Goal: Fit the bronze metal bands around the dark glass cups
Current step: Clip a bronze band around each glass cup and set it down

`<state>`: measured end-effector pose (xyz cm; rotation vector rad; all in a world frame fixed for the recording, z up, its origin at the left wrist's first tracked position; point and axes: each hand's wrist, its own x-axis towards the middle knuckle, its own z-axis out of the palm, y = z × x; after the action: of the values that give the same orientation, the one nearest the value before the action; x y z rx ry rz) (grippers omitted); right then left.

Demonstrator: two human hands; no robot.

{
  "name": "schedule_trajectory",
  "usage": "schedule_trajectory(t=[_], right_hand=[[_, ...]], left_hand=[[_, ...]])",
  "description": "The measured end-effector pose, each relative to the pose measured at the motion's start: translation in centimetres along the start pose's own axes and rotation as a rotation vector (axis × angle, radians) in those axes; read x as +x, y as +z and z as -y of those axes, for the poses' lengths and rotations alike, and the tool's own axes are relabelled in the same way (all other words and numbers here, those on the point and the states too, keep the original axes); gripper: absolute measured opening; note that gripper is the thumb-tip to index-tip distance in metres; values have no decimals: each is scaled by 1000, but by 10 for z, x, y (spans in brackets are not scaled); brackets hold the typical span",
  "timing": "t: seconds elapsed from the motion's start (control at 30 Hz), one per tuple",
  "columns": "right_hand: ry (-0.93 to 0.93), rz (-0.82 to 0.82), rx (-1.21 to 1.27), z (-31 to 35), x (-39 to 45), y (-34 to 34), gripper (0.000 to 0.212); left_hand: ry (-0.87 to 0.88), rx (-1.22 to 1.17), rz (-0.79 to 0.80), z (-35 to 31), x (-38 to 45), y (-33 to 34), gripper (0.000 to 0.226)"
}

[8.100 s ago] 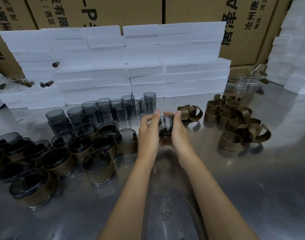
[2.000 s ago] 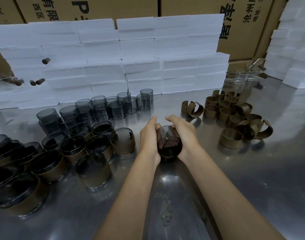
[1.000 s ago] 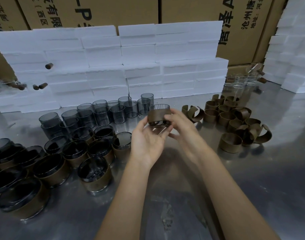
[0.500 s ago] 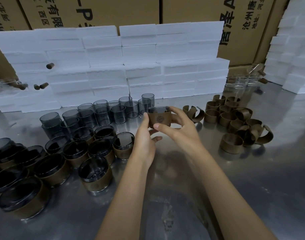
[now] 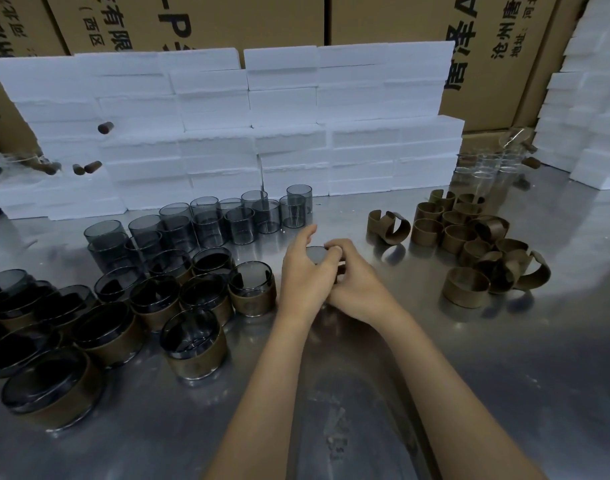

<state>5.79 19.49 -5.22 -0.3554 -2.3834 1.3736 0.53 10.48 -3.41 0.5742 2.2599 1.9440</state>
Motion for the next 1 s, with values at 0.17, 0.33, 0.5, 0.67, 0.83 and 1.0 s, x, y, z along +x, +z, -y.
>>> schedule_trajectory(t=[0.17, 0.33, 0.5, 0.67, 0.83, 1.0], right_hand=[[-44, 68, -2, 2, 1, 6, 39], [-81, 164, 19, 9, 1, 9, 35], [135, 20, 377, 6, 4, 6, 33], [215, -187, 417, -6, 12, 6, 27], [202, -213, 380, -12, 19, 12, 20], [185, -217, 391, -15, 21, 13, 17]], left_hand=[[166, 215, -117, -9, -10, -5, 49], [300, 207, -160, -22, -23, -10, 43], [216, 269, -282, -38, 6, -47, 35], [-78, 783, -338, -26, 71, -139, 45], [-280, 1133, -267, 9, 94, -212, 27], [-238, 1080, -293, 11, 95, -223, 16]])
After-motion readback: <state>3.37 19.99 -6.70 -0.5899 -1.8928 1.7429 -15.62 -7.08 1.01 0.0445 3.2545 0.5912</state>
